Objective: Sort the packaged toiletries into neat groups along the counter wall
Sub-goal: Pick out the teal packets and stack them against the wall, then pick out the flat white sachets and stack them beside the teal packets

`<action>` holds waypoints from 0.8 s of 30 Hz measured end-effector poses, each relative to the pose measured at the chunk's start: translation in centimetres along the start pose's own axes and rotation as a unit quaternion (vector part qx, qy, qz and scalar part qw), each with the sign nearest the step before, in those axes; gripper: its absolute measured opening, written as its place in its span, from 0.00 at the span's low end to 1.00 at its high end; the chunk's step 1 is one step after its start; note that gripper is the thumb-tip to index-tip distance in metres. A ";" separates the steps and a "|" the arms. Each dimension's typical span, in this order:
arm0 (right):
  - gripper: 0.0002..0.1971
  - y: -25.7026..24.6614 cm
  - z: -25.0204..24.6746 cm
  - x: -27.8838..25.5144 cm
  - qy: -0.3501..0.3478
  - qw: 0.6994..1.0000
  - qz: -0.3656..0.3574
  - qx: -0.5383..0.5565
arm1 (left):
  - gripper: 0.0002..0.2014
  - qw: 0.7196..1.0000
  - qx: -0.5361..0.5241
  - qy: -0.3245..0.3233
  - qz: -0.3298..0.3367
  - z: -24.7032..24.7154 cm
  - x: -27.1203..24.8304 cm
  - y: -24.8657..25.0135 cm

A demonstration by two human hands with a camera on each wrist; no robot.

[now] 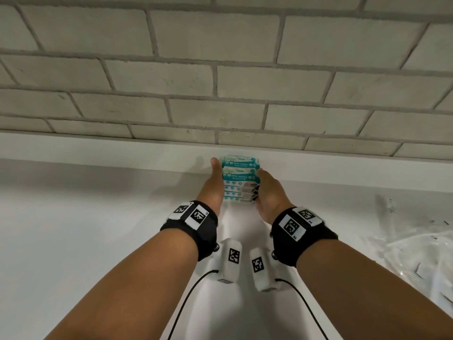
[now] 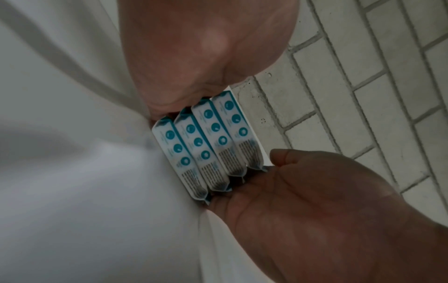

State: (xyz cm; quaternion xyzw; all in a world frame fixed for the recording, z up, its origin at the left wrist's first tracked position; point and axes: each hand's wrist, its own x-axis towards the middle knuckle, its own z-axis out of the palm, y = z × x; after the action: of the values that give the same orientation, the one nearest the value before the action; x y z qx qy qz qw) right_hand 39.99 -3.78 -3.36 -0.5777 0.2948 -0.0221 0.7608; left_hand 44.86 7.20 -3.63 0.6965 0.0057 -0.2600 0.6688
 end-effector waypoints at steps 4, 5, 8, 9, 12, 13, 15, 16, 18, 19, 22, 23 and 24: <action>0.22 -0.1 -0.2 -0.1 0.002 1.000 0.000 0.003 | 0.44 1.000 0.007 0.007 -0.012 -0.1 -0.4 0.3; 0.23 -0.1 -0.5 -0.3 -0.003 1.000 0.005 0.000 | 0.43 1.000 0.008 0.010 -0.017 -0.2 -0.9 0.5; 0.27 -0.3 -1.9 -1.2 -0.024 0.997 0.024 -0.071 | 0.39 0.996 0.027 0.077 -0.022 -1.0 -1.9 0.8; 0.29 -0.5 -2.6 -1.8 -0.023 0.994 0.029 -0.107 | 0.38 0.993 0.041 0.111 -0.017 -1.3 -2.5 0.7; 0.32 -0.6 -5.4 -4.2 -0.048 0.981 0.049 -0.180 | 0.34 0.984 0.065 0.163 0.016 -1.5 -5.0 -0.4; 0.31 -0.7 -6.3 -5.3 -0.064 0.977 0.052 -0.196 | 0.33 0.983 0.072 0.165 0.023 -1.2 -6.2 -0.7; 0.24 -1.0 -8.2 -8.1 -0.083 0.969 0.048 -0.229 | 0.31 0.982 0.107 0.152 0.041 -0.3 -8.5 -1.5; 0.20 -1.2 -9.0 -9.7 -0.089 0.962 0.043 -0.255 | 0.30 0.981 0.128 0.137 0.053 0.4 -9.7 -1.6; 0.11 -1.4 -11.0 -12.9 -0.128 0.929 0.022 -0.346 | 0.26 0.978 0.167 0.097 0.074 2.2 -12.1 -1.7; 0.08 -1.4 -12.3 -14.5 -0.153 0.904 0.010 -0.400 | 0.25 0.975 0.194 0.070 0.084 3.3 -13.3 -1.8; 0.12 -1.3 -17.3 -18.5 -0.174 0.826 -0.017 -0.536 | 0.22 0.947 0.307 -0.039 0.087 7.3 -16.6 -2.2; 0.16 -1.4 -19.3 -19.7 -0.162 0.804 -0.031 -0.571 | 0.22 0.933 0.342 -0.074 0.081 8.8 -17.6 -2.5; 0.18 -1.6 -21.2 -20.8 -0.145 0.785 -0.039 -0.602 | 0.22 0.920 0.370 -0.106 0.076 10.2 -18.6 -2.8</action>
State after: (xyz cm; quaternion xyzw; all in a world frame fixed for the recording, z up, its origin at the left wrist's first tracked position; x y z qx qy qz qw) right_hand 13.21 -14.91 3.52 -0.9256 0.1118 0.2143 0.2912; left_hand 24.19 4.28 0.92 0.8611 -0.2145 -0.2645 0.3775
